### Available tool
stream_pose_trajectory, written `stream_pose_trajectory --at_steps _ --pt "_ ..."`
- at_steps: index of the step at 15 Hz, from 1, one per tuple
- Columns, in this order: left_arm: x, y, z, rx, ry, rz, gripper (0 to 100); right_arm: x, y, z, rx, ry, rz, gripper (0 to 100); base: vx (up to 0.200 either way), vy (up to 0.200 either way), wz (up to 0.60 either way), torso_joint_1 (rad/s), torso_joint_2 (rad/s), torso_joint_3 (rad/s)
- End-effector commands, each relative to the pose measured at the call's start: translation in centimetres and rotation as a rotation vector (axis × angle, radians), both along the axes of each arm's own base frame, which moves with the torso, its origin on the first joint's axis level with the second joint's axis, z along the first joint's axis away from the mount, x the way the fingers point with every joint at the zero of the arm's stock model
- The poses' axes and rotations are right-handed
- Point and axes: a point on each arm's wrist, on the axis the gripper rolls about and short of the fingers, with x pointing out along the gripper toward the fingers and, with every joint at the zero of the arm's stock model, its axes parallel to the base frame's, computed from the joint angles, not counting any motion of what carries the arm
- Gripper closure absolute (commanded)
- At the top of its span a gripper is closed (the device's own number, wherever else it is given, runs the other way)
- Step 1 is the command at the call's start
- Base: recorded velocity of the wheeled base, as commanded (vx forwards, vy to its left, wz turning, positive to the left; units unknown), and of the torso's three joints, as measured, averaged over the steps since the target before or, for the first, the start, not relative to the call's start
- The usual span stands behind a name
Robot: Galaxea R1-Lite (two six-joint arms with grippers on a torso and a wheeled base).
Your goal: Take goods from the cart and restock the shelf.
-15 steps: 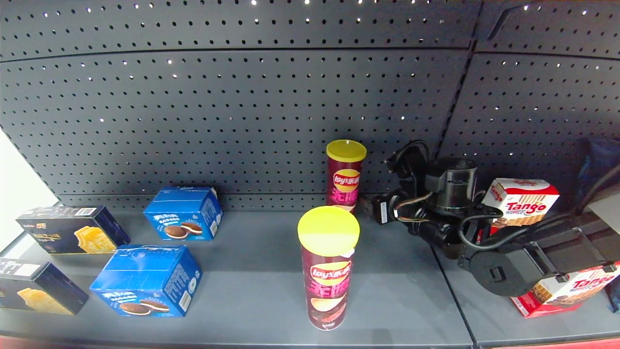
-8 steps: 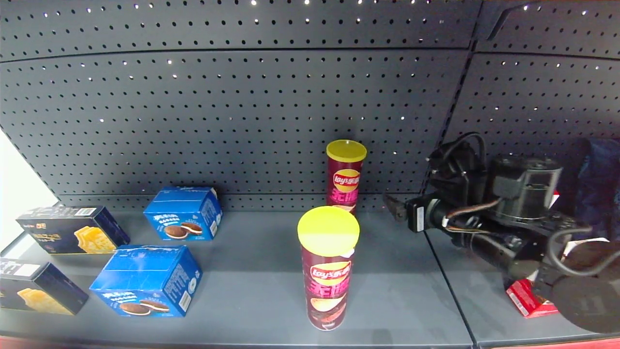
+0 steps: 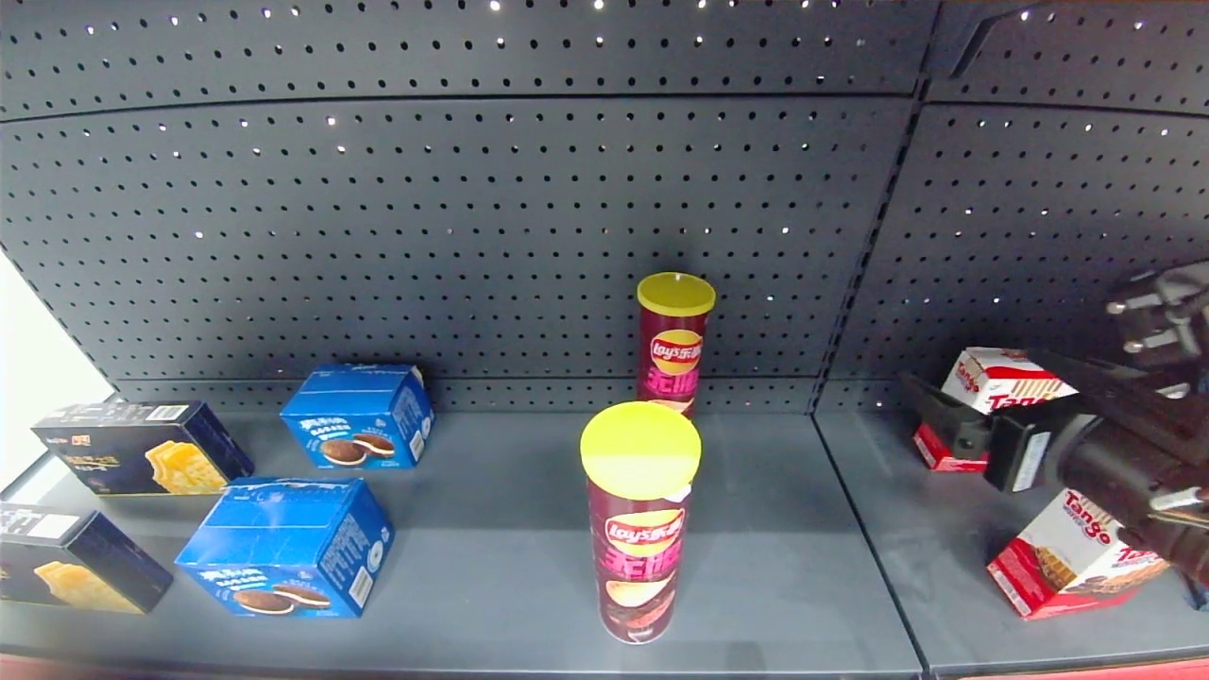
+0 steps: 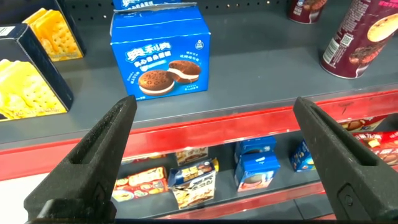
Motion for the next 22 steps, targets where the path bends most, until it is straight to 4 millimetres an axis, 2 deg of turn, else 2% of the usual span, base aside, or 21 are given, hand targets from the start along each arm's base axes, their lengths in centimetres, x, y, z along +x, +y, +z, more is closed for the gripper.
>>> stream_pose_trajectory --at_steps 1,3,4,6,9,11,13,15,16,20,22 --pt "0.0 0.0 0.0 -0.001 0.001 0.000 0 -3.7 -3.1 0.7 0.047 -0.072 -0.077 0 0.000 0.000 0.00 0.000 0.00 0.000" --pt "0.0 0.0 0.0 -0.002 0.000 0.000 0 -5.7 -5.9 0.0 0.065 -0.107 -0.196 0 0.000 0.000 0.00 0.000 0.00 0.000" --pt "0.0 0.0 0.0 -0.002 0.000 0.000 0 -6.2 -6.7 -0.4 0.066 -0.112 -0.242 0 0.000 0.000 0.00 0.000 0.00 0.000" --pt "0.0 0.0 0.0 -0.002 0.000 -0.003 0 -8.7 -8.9 -2.9 0.055 -0.107 -0.377 0 0.000 0.000 0.00 0.000 0.00 0.000" --pt "0.0 0.0 0.0 0.001 -0.002 -0.013 0 -12.7 -10.0 -7.3 0.036 -0.071 -0.428 0 0.000 0.000 0.00 0.000 0.00 0.000" --pt "0.0 0.0 0.0 0.004 -0.003 -0.016 0 -15.1 -10.5 -9.5 0.036 -0.066 -0.441 0 0.000 0.000 0.00 0.000 0.00 0.000" --pt "0.0 -0.1 0.0 0.004 -0.003 -0.036 0 -18.0 -11.1 -12.4 0.023 -0.051 -0.523 0 0.000 0.000 0.00 0.000 0.00 0.000" --pt "0.0 -0.1 0.0 0.006 -0.006 -0.066 0 -18.1 -11.3 -12.8 0.063 -0.046 -0.601 0 0.000 0.000 0.00 0.000 0.00 0.000" --pt "0.0 -0.1 0.0 0.006 -0.006 -0.066 0 -18.1 -11.2 -12.8 0.067 -0.044 -0.578 0 0.000 0.000 0.00 0.000 0.00 0.000" --pt "0.0 -0.1 0.0 0.007 -0.007 -0.065 0 -17.9 -10.5 -13.5 0.098 0.037 -0.233 0 0.000 0.000 0.00 0.000 0.00 0.000" --pt "0.0 -0.2 0.0 0.000 -0.003 -0.071 0 -17.9 -10.3 -13.7 0.093 0.052 -0.148 0 0.000 0.000 0.00 0.000 0.00 0.000"
